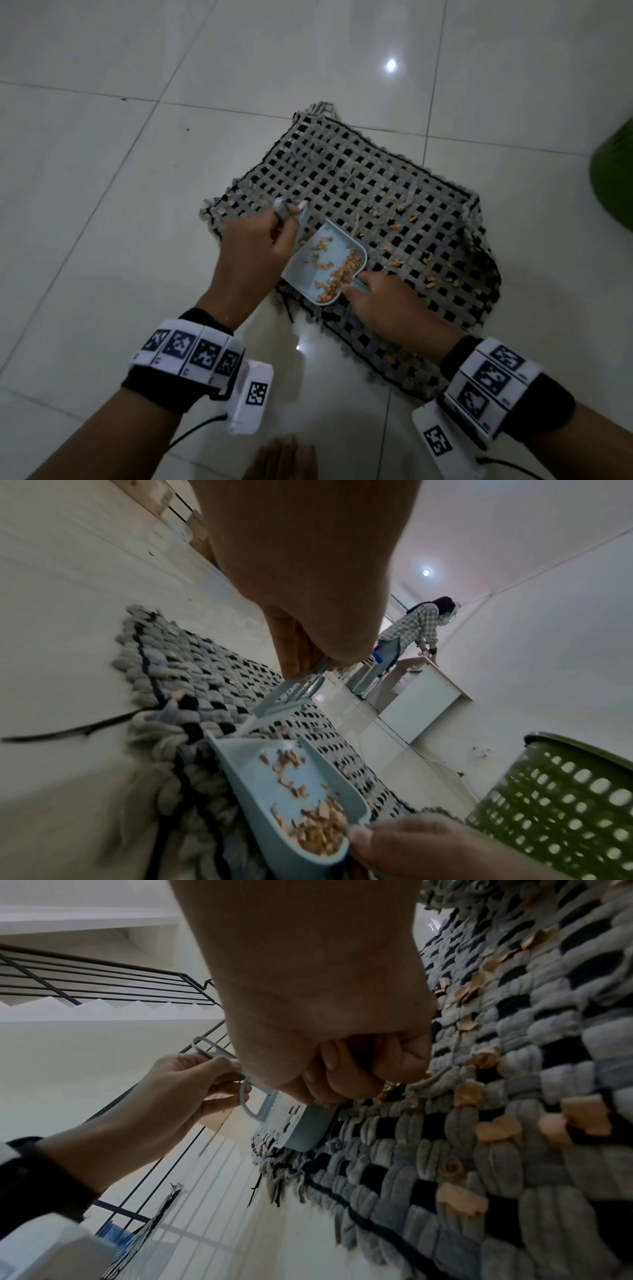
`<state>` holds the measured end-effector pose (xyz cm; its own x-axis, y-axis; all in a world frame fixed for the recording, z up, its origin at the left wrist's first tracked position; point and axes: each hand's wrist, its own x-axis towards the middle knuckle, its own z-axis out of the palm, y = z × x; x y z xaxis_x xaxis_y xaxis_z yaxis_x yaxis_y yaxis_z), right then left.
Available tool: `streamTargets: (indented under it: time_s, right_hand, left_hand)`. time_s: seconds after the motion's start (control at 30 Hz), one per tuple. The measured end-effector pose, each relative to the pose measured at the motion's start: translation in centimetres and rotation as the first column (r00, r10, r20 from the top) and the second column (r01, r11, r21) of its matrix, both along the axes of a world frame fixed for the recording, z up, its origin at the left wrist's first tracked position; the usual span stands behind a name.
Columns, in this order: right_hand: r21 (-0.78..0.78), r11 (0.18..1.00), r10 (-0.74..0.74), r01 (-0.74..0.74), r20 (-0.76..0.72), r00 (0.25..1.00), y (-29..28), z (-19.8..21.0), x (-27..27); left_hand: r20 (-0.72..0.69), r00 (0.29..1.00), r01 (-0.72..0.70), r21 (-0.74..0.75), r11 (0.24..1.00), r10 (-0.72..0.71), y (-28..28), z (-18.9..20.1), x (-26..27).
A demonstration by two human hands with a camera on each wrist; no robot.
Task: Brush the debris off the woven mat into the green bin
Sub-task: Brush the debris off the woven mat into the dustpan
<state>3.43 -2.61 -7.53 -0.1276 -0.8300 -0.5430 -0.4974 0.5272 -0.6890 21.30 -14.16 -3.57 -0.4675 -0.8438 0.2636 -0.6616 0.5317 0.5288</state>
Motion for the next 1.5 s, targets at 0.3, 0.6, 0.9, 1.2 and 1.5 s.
streamTargets:
  time_s: [0.3, 0.6, 0.9, 1.2, 1.5]
  right_hand:
    - [-0.001, 1.0, -0.009, 0.009, 0.019, 1.0, 0.1, 0.1, -0.1]
    - [-0.014, 1.0, 0.006, -0.006, 0.002, 1.0, 0.2, 0.1, 0.0]
    - [-0.012, 1.0, 0.005, -0.004, 0.012, 1.0, 0.2, -0.2, 0.0]
    - [-0.025, 1.0, 0.01, -0.01, 0.001, 1.0, 0.1, -0.3, -0.2]
    - [-0.018, 0.988, 0.148, -0.152, -0.136, 0.98, -1.1, 0.0, -2.0]
  left_hand:
    - [0.098, 0.983, 0.15, 0.077, 0.986, -0.157, 0.9, -0.3, -0.6]
    - [0.182, 0.966, -0.16, -0.143, 0.977, 0.185, -3.9, 0.9, 2.2]
    - [0.151, 0.988, -0.008, -0.046, 0.999, 0.015, -2.2, 1.0, 1.2]
    - [0.257, 0.946, -0.182, -0.078, 0.98, 0.196, -3.7, 0.7, 2.4]
    - [0.228, 0.924, -0.286, -0.124, 0.95, 0.308, -2.2, 2.4, 2.7]
